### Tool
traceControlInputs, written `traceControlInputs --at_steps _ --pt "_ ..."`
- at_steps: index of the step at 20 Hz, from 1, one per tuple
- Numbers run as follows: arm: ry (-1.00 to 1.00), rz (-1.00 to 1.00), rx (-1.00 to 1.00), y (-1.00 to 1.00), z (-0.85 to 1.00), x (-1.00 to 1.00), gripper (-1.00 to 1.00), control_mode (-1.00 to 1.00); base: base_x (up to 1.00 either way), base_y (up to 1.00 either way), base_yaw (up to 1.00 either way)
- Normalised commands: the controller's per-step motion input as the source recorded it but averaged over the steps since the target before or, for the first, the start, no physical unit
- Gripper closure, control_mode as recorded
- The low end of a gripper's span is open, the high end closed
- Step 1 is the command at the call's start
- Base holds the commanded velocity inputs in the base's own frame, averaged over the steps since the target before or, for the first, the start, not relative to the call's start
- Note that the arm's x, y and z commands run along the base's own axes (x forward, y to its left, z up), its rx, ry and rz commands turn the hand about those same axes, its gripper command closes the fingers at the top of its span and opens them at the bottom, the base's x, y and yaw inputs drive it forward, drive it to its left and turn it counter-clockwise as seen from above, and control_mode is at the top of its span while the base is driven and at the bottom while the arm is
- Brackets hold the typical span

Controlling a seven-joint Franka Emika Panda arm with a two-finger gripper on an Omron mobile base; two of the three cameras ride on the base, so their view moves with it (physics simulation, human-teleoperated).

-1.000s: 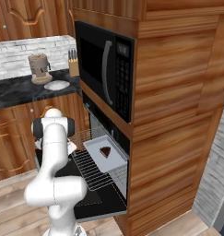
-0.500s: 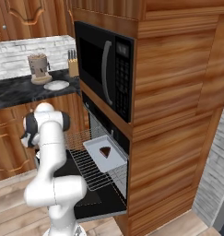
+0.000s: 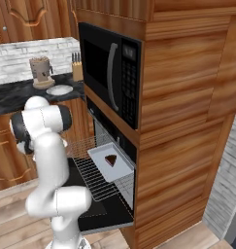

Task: Take the baked cake out of the oven and place it on the plate for cooling. Then close the oven door.

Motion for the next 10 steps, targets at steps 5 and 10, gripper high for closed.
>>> traceControlInputs --at_steps 5,10 --pt "-0.12 -0.14 0.26 -0.68 0.77 0.00 -1.00 -1.00 0.00 0.00 0.00" --pt "-0.05 -0.18 0.19 -0.59 0.23 0.05 -1.00 -1.00 0.00 0.00 0.00"
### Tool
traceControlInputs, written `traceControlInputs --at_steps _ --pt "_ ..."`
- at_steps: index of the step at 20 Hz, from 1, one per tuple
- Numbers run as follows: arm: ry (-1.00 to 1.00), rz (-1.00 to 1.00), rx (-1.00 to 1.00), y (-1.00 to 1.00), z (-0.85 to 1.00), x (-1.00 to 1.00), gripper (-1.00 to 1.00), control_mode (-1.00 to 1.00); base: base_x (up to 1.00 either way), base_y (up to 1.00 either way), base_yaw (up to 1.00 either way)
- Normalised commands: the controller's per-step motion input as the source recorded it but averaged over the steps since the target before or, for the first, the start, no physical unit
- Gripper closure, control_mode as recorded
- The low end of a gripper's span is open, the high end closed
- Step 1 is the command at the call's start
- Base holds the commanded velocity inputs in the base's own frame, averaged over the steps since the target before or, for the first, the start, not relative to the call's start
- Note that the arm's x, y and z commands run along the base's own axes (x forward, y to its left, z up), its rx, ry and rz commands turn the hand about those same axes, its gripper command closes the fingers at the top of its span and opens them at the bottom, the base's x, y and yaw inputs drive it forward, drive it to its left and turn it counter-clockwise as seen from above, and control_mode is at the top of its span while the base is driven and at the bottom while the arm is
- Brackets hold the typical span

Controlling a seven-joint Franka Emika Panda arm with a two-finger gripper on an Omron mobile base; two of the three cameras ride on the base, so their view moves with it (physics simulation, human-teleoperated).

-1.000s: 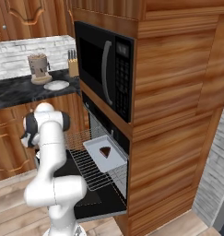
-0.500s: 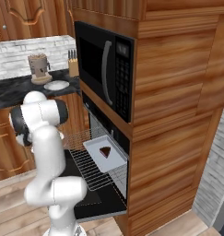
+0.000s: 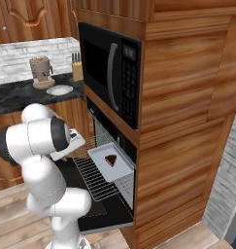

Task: Take the baked cake out of the oven and place it on the plate for cooling. Then close the oven door.

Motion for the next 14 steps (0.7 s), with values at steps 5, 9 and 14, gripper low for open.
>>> traceControlInputs --at_steps 5,9,14 --pt "0.00 -0.22 0.06 -0.35 0.00 0.38 -1.00 -1.00 0.00 0.00 0.00" --pt "0.00 -0.25 0.00 -0.15 -0.01 0.64 -1.00 -1.00 0.00 0.00 0.00" --pt "-0.01 -0.20 0.00 -0.09 -0.14 0.18 -1.00 -1.00 0.00 0.00 0.00"
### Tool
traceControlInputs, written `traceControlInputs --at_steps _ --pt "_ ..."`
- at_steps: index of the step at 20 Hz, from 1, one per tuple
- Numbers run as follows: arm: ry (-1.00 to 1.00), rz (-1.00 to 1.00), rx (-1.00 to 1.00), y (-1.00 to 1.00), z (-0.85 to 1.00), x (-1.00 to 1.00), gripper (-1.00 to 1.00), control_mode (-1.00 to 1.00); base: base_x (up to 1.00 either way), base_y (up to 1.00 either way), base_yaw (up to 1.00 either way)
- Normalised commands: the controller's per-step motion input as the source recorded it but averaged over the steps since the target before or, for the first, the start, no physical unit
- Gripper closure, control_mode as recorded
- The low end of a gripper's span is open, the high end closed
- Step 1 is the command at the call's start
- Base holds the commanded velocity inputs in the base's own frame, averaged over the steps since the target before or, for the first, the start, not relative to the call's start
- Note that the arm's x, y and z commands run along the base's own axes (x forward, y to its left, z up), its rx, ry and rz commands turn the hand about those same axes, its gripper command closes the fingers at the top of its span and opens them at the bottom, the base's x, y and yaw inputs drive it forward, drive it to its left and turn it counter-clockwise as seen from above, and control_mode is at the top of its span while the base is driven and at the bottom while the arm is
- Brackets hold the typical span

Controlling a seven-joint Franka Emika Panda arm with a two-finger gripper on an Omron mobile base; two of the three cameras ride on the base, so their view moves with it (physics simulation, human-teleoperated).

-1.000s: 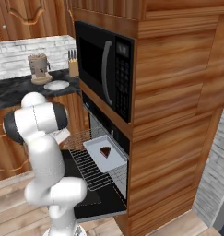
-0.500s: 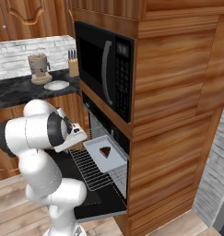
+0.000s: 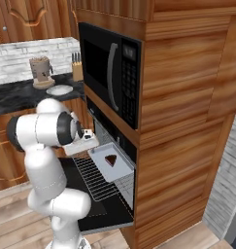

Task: Take the baked cake out of the oven and place it on the plate for cooling. Then close the oven door.

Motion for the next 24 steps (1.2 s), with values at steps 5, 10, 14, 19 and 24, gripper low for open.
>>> traceControlInputs --at_steps 5,10,14,19,24 --pt "-0.13 -0.09 0.00 -0.23 -0.37 0.00 -1.00 -1.00 0.00 0.00 0.00" --pt "-0.10 -0.07 0.00 -0.25 -0.44 0.15 -1.00 -1.00 0.00 0.00 0.00" --pt "-0.06 -0.07 0.02 -0.27 -0.41 0.32 -1.00 -1.00 0.00 0.00 0.00" --pt "-0.02 -0.08 0.04 -0.22 -0.19 0.64 -1.00 -1.00 0.00 0.00 0.00" --pt "-0.01 -0.09 0.04 -0.17 -0.12 0.61 -1.00 -1.00 0.00 0.00 0.00"
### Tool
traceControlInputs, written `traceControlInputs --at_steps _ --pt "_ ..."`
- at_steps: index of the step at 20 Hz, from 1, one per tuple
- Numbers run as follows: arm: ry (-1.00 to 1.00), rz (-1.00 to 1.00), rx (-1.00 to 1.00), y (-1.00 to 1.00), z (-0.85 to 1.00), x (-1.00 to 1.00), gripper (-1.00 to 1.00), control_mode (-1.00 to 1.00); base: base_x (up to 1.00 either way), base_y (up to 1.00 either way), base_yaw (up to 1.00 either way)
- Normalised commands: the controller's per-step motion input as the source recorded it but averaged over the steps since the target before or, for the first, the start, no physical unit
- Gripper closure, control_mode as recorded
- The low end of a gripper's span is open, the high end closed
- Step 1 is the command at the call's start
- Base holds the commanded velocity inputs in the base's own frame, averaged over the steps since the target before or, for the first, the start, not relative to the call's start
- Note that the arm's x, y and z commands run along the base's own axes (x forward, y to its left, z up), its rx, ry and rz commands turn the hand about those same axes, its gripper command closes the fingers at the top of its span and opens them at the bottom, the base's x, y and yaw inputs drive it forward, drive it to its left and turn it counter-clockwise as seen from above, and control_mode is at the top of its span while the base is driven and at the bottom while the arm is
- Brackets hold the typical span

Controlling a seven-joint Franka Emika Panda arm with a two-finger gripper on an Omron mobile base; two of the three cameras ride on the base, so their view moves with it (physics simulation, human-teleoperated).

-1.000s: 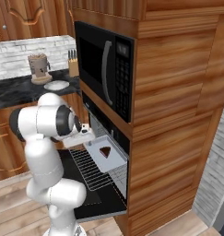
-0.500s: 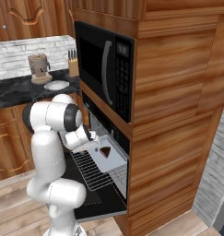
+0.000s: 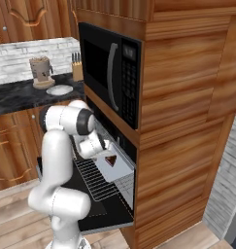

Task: Take the baked cake out of the oven and place it on the plate for cooling. Then close the oven door.

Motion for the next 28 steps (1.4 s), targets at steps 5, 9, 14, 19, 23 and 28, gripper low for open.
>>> traceControlInputs --at_steps 5,9,14,19,23,28 --pt "-0.01 -0.07 0.02 -0.16 -0.19 0.42 -1.00 -1.00 0.00 0.00 0.00" --pt "0.00 -0.01 0.04 -0.15 -0.24 0.17 -1.00 -1.00 0.00 0.00 0.00" --pt "0.00 0.00 0.06 -0.12 -0.13 0.01 -1.00 -1.00 0.00 0.00 0.00" --pt "-0.04 0.00 0.04 -0.17 -0.07 0.02 -1.00 -1.00 0.00 0.00 0.00" --pt "-0.09 0.00 0.00 -0.15 -0.16 0.05 -1.00 -1.00 0.00 0.00 0.00" --pt "-0.12 0.00 0.00 -0.08 -0.19 0.04 -1.00 -1.00 0.00 0.00 0.00"
